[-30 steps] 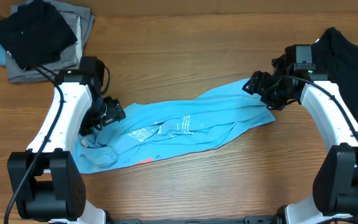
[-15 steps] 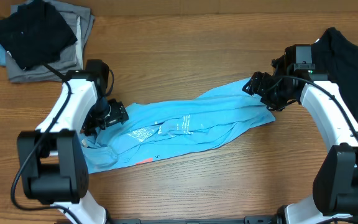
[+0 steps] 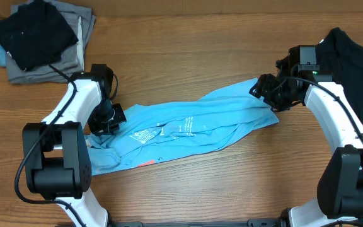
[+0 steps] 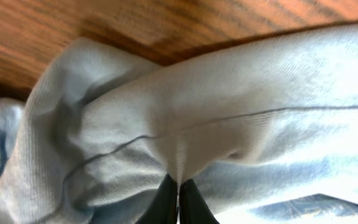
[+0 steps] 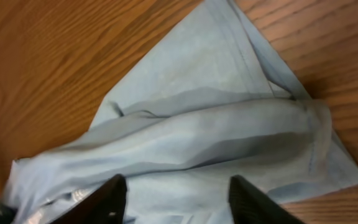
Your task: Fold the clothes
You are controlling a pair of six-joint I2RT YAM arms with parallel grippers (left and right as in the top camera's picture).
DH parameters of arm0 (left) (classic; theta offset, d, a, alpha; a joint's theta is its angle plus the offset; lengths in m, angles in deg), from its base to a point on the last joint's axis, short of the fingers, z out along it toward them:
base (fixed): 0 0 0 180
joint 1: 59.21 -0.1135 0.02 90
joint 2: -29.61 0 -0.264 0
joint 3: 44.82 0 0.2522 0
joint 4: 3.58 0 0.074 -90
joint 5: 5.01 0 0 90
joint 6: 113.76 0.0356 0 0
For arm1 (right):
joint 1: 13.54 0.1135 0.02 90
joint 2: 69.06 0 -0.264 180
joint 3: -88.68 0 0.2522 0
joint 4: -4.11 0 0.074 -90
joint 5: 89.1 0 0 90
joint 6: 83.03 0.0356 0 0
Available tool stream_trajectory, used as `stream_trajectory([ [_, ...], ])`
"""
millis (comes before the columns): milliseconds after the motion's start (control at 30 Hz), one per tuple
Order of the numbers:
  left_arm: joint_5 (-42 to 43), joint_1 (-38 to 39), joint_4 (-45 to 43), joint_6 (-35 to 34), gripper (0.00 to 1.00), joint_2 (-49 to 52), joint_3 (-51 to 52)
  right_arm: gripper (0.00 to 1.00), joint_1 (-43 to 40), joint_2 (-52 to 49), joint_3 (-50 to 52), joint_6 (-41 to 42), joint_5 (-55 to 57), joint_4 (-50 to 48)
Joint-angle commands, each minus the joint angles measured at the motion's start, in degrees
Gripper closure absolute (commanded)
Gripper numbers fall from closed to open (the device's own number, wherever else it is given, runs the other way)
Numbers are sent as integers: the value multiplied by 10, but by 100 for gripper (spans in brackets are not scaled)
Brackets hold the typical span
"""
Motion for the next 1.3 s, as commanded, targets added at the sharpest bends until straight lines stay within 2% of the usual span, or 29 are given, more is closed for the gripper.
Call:
stream_trajectory([
  [0, 0, -2, 11, 14, 96, -39, -24, 51, 2, -16, 0, -1, 6, -1],
  [233, -42, 19, -21, 16, 96, -202, -35, 54, 2, -53, 0, 1, 6, 2],
  [433, -59, 28, -6, 17, 96, -320, -35, 53, 2, -64, 0, 3, 5, -3],
  [533, -56, 28, 4, 17, 94, -345, -35, 50, 2, -64, 0, 4, 5, -4],
  [633, -27, 28, 32, 17, 79, -348, -34, 48, 2, -64, 0, 4, 5, -4],
  [733, 21, 28, 69, 17, 79, -337, -29, 47, 2, -64, 0, 4, 5, -4],
  [833, 34, 28, 108, 17, 77, -321, -18, 47, 2, -64, 0, 3, 5, -4],
  [900, 9, 28, 116, 11, 57, -310, 0, 45, 2, -64, 0, 3, 5, -4],
  [933, -5, 28, 113, 4, 31, -307, 6, 44, 2, -64, 0, 3, 5, -4],
  [967, -24, 27, 106, -1, 20, -303, 11, 43, 2, -64, 0, 3, 5, -4],
  [1133, -93, 4, 31, -26, 2, -270, 15, 40, 2, -64, 0, 3, 5, 2],
  [1267, -41, -73, -73, -26, 5, -220, 15, 38, 2, -64, 0, -3, 6, 17],
])
